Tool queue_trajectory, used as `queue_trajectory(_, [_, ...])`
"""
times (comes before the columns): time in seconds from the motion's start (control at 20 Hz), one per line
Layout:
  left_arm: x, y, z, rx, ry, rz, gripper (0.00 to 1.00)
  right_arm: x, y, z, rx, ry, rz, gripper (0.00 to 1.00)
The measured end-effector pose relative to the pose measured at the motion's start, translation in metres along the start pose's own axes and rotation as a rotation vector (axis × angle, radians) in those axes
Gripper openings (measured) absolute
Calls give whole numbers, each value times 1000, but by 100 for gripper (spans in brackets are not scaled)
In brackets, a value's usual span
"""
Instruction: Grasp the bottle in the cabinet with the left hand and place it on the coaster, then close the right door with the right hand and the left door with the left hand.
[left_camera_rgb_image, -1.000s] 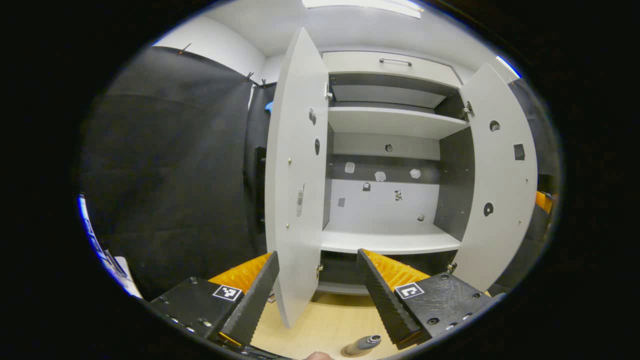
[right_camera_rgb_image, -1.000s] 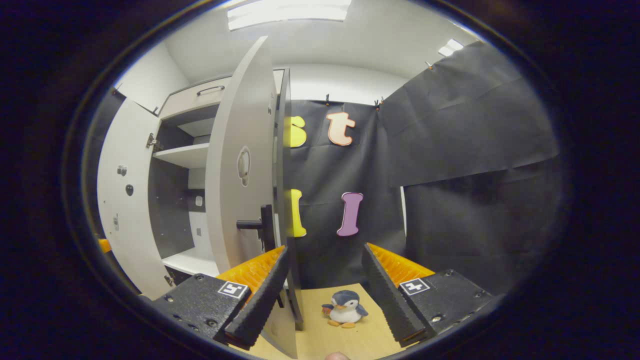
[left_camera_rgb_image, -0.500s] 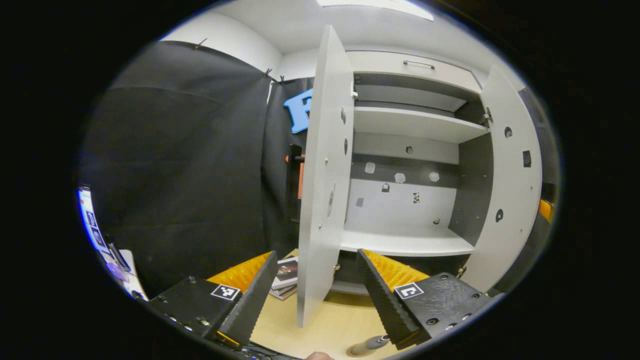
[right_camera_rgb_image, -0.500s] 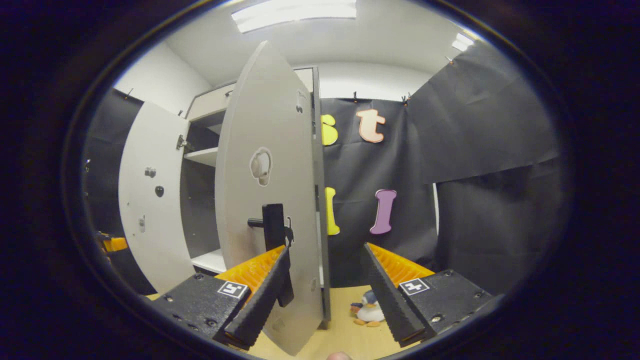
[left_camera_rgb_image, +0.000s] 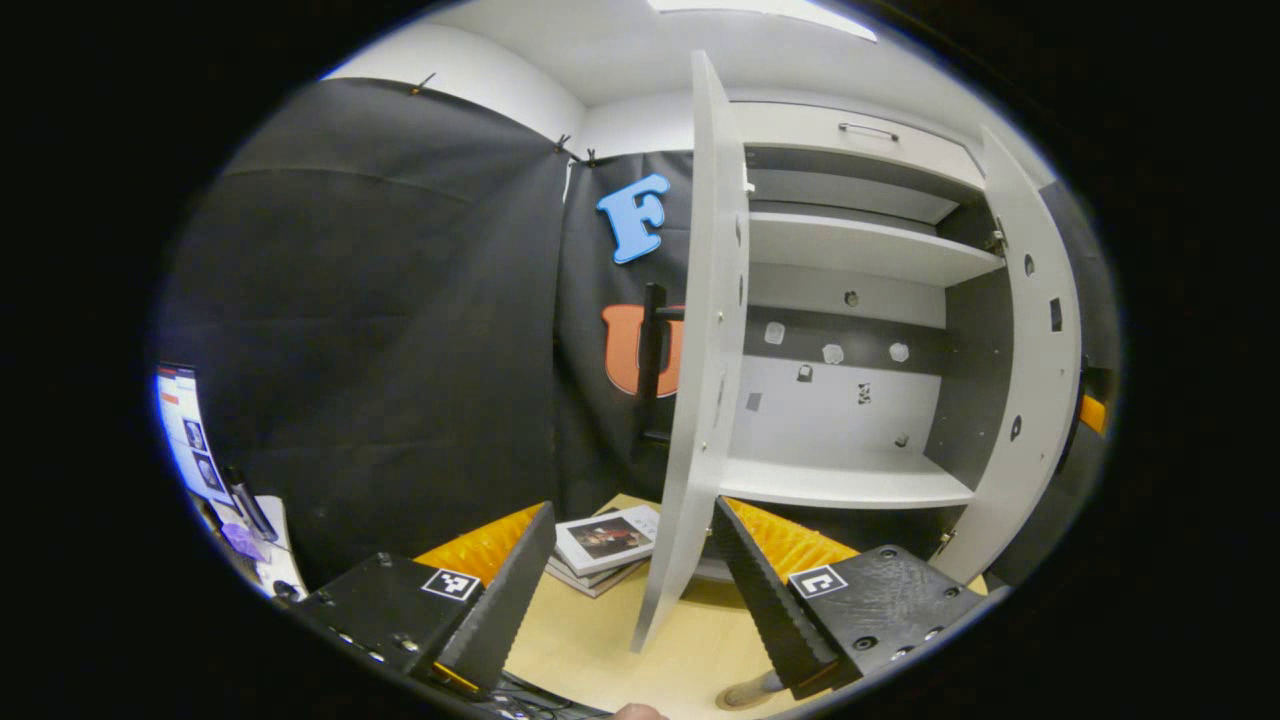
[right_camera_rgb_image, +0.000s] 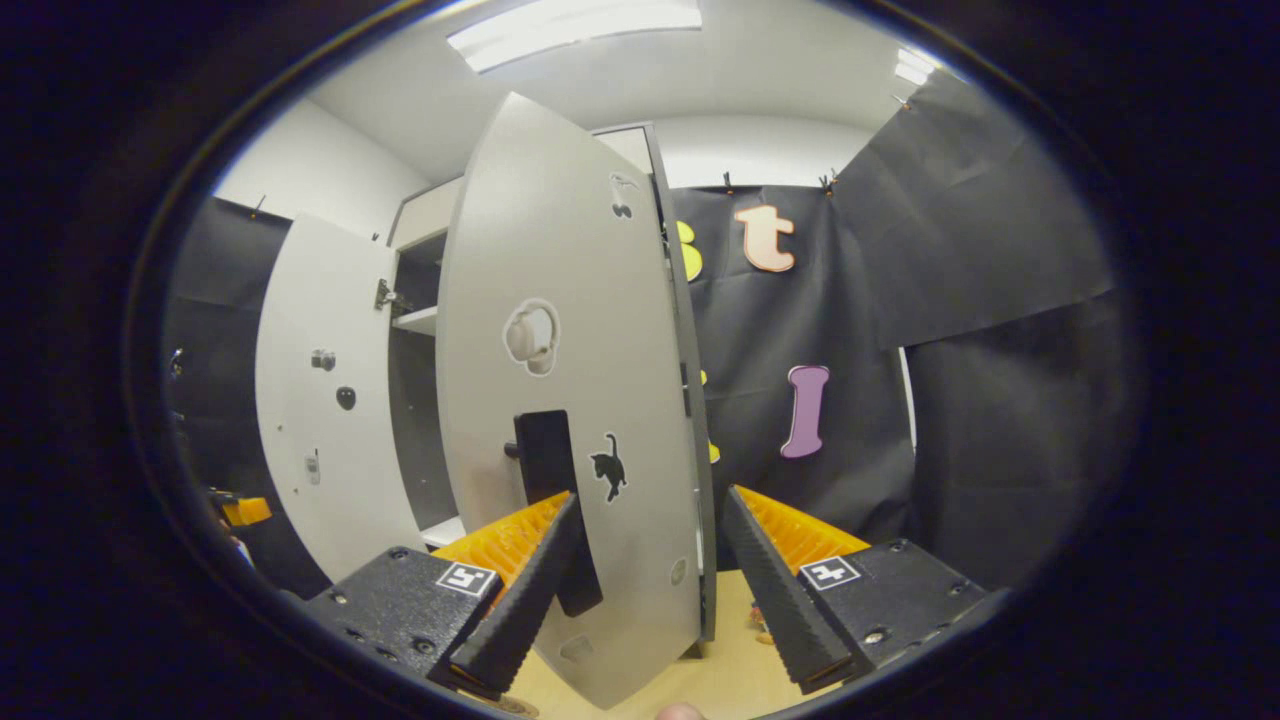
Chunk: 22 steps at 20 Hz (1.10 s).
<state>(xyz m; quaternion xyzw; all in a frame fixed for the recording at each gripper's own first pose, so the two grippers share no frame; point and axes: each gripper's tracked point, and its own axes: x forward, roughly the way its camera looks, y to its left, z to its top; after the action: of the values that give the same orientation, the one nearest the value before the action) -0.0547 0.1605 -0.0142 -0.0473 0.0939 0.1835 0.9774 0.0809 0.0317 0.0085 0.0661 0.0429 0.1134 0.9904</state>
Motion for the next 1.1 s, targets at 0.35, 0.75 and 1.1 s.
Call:
queue_trajectory(0.35, [8, 32, -3, 10, 6, 34, 92, 29, 52, -11, -18, 25, 85, 95])
queue_trajectory(0.75, [22, 65, -4, 13, 11, 47, 92, 49, 102, -24, -92, 43, 121, 96])
queue_trajectory(1.1, [55, 67, 17, -3, 15, -16, 96, 27, 86, -30, -147, 46, 51, 91])
